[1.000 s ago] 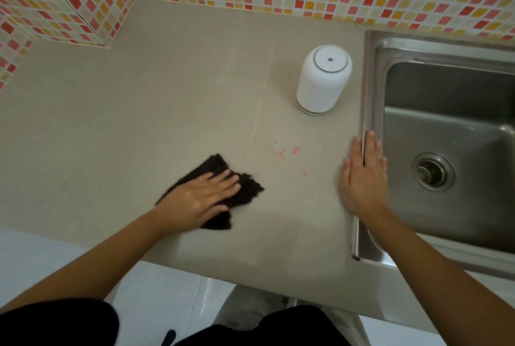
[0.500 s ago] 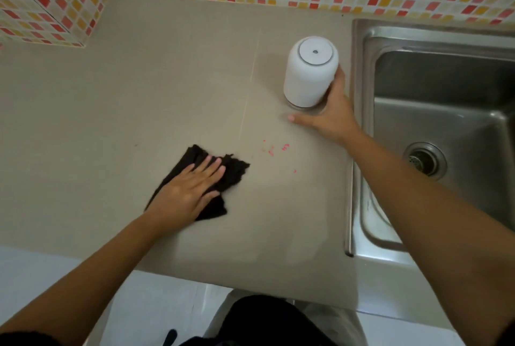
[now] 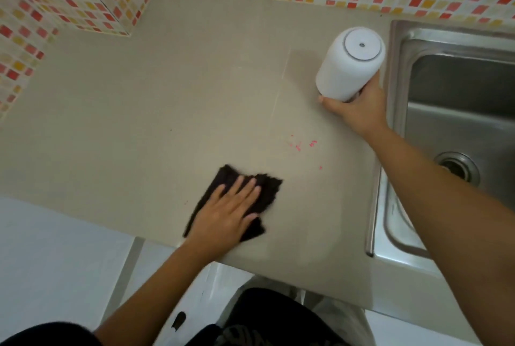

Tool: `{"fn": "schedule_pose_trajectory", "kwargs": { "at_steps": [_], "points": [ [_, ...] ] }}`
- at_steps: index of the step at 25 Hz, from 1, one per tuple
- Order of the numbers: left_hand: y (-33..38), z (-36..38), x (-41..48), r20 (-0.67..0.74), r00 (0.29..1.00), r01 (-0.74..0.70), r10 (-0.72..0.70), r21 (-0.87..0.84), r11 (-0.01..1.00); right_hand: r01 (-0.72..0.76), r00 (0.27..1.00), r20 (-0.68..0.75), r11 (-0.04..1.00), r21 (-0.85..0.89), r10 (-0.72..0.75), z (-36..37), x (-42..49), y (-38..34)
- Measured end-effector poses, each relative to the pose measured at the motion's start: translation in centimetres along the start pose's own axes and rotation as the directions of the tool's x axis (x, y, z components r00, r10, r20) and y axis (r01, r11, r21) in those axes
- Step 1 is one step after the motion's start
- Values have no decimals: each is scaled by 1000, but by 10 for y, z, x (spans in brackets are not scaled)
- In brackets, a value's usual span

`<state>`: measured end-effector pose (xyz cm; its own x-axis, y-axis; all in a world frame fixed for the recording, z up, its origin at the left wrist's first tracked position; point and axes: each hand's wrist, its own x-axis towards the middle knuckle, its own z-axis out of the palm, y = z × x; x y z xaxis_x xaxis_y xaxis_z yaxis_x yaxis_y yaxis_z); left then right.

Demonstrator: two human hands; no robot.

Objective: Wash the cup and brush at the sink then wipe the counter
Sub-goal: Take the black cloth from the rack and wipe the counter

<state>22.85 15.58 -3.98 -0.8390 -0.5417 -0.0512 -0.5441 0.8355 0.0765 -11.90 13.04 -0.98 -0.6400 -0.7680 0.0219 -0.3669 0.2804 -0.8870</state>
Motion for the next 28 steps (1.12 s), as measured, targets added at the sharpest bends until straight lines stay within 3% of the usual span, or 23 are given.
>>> {"fn": "schedule_pose_trajectory", "kwargs": {
  "at_steps": [3, 5, 7, 9, 11, 13, 15, 17, 19, 20, 22, 23, 24, 25, 28],
  "points": [
    [-72, -13, -24, 2, 952, 305, -305, 21, 952, 41, 999, 18, 998, 37, -42, -5, 5, -20],
    [-98, -18, 13, -18, 866, 498, -500, -62, 865, 94, 995, 41, 995, 26, -95, -6, 5, -34],
    [-96, -18, 75, -67, 812, 575, -580, -81, 814, 121, 991, 57, 993, -8, -121, -5, 0, -41],
    [-71, -13, 132, -72, 840, 525, -538, -147, 838, 119, 990, 76, 993, -24, -117, -2, -9, -42],
    [-36, -6, 152, -119, 902, 387, -414, -200, 900, 112, 991, 74, 994, -11, -111, 0, -15, -41],
    [2, -1, 122, -197, 961, 164, -194, -163, 973, 112, 992, 59, 994, -14, -111, -2, -19, -40],
    [11, 3, 65, -192, 981, -13, -22, -180, 984, 110, 993, 47, 994, -20, -109, -5, -22, -39],
    [-15, 1, 10, -185, 983, -27, -14, -217, 976, 105, 994, 46, 994, -22, -104, -4, -24, -37],
    [-66, -4, -15, -214, 963, 102, -161, -263, 959, 105, 994, 36, 994, -24, -104, -5, -25, -35],
    [-93, -7, -14, -240, 922, 238, -306, -274, 932, 110, 993, 36, 994, -19, -110, -4, -25, -35],
    [-144, -16, 17, -242, 727, 567, -643, -317, 761, 115, 993, 38, 993, -7, -114, -3, -25, -35],
    [-160, -23, 44, -217, 620, 671, -754, -350, 653, 116, 992, 40, 993, -2, -116, -3, -25, -34],
    [-164, -28, 72, -183, 567, 717, -804, -371, 590, 120, 992, 41, 993, 1, -120, -3, -25, -33],
    [-154, -30, 99, -162, 589, 702, -792, -383, 600, 126, 991, 38, 992, 1, -126, -2, -25, -32],
    [-58, -15, 139, -214, 853, 383, -477, -365, 849, 124, 992, 25, 992, 26, -125, -4, -23, -30]
  ]
}}
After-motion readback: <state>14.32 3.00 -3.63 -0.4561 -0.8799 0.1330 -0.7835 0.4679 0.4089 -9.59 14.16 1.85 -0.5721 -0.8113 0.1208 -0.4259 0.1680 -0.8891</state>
